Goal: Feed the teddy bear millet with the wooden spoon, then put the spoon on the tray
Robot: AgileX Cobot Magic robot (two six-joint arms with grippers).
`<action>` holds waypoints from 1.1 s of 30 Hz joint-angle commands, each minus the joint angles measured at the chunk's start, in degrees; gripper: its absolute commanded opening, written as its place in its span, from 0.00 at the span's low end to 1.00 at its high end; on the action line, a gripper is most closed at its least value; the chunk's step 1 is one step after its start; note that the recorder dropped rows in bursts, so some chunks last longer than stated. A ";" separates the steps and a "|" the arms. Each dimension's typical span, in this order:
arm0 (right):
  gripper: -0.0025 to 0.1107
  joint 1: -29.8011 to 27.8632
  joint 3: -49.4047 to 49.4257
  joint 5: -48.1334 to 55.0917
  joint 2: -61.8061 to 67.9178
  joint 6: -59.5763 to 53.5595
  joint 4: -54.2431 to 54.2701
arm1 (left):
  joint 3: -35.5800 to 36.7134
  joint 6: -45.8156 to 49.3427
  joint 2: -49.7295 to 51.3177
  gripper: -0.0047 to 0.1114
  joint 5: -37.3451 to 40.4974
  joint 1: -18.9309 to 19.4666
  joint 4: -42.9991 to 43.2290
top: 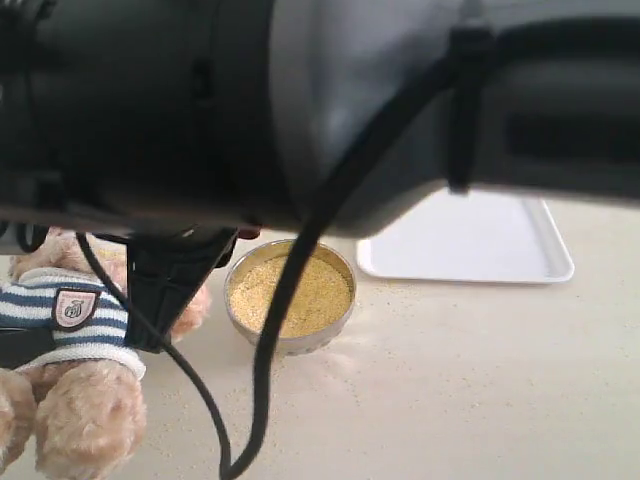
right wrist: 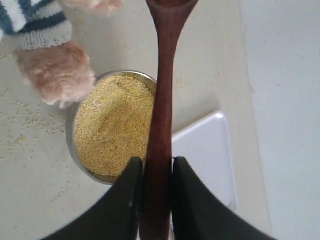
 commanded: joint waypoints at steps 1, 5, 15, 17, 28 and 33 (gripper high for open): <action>0.02 -3.36 3.48 -0.94 -4.97 0.76 5.00 | 0.01 0.56 0.02 0.08 1.67 0.21 -0.83; 0.02 -8.44 14.01 -4.49 -12.29 1.78 10.03 | 0.01 0.56 0.02 0.08 1.67 0.21 -0.83; 0.02 -11.15 24.54 -2.02 -12.82 -3.13 1.61 | 0.01 0.56 0.02 0.08 1.67 0.21 -0.83; 0.02 -10.51 24.54 -2.02 -11.14 -3.27 -0.22 | 0.01 0.56 0.02 0.08 1.67 0.21 -0.83; 0.02 -8.50 24.54 -2.35 -3.38 -3.16 -7.18 | 0.01 0.56 0.02 0.08 1.67 0.21 -0.83; 0.02 -8.50 24.54 -4.62 -2.36 -2.95 -7.41 | 0.01 0.56 0.02 0.08 1.67 0.21 -0.83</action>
